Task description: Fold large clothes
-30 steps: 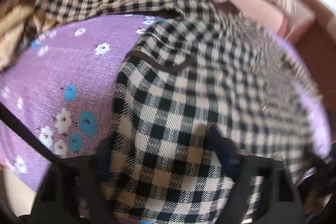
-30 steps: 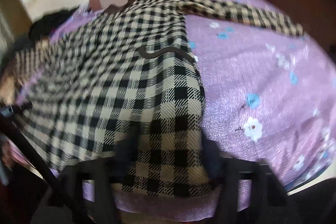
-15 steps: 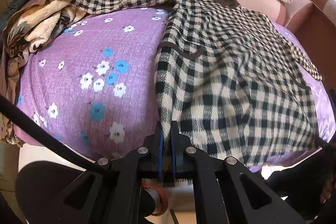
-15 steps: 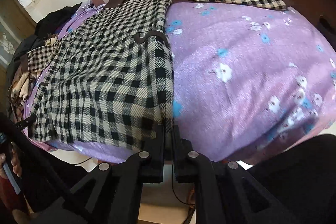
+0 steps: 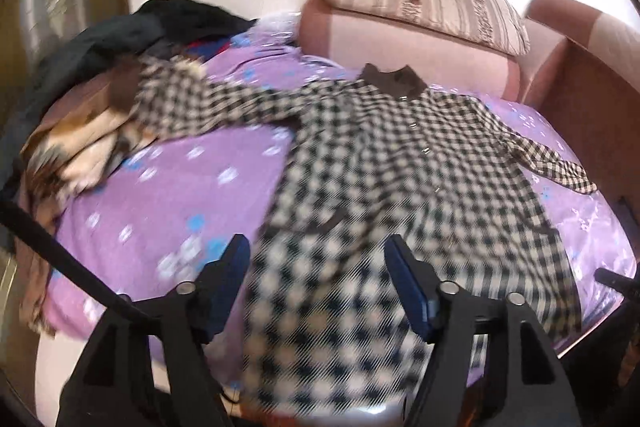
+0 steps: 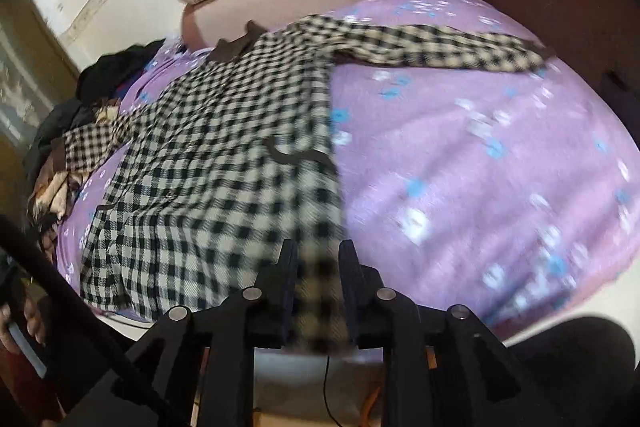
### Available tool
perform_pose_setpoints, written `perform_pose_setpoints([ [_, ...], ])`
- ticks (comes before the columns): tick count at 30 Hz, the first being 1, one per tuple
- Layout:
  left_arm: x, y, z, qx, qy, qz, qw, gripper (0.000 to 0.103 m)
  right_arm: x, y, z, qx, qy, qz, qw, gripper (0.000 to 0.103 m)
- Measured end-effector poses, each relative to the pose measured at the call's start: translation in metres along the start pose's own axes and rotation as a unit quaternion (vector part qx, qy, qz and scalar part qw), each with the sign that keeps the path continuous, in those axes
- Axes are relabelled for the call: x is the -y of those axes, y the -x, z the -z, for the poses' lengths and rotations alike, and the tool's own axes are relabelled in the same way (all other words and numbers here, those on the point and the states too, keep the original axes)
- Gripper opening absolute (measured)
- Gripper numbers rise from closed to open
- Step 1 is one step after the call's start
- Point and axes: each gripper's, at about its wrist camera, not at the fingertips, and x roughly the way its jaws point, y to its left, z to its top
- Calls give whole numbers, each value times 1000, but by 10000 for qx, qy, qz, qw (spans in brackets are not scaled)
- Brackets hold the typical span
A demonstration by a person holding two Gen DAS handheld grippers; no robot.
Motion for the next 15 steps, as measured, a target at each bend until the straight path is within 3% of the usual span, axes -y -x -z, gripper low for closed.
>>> perform_pose_setpoints([
  [5,40,-69,-27,-269,-227,246,9991,70,-30,-50,-16,-180,311,-244,9991,23],
  [9,55,-116,-21,-440,-571,-49,9974,70,-29,-90,-15,-518,271,-79,9983,23],
  [13,47,-148,-2,-795,-638,-205,9946,70,-22,-91,-15,-619,245,-245,9975,23],
  [15,39,-155,1,-903,-414,-148,9949,79,-12,-85,-26,-608,169,-242,9977,24],
])
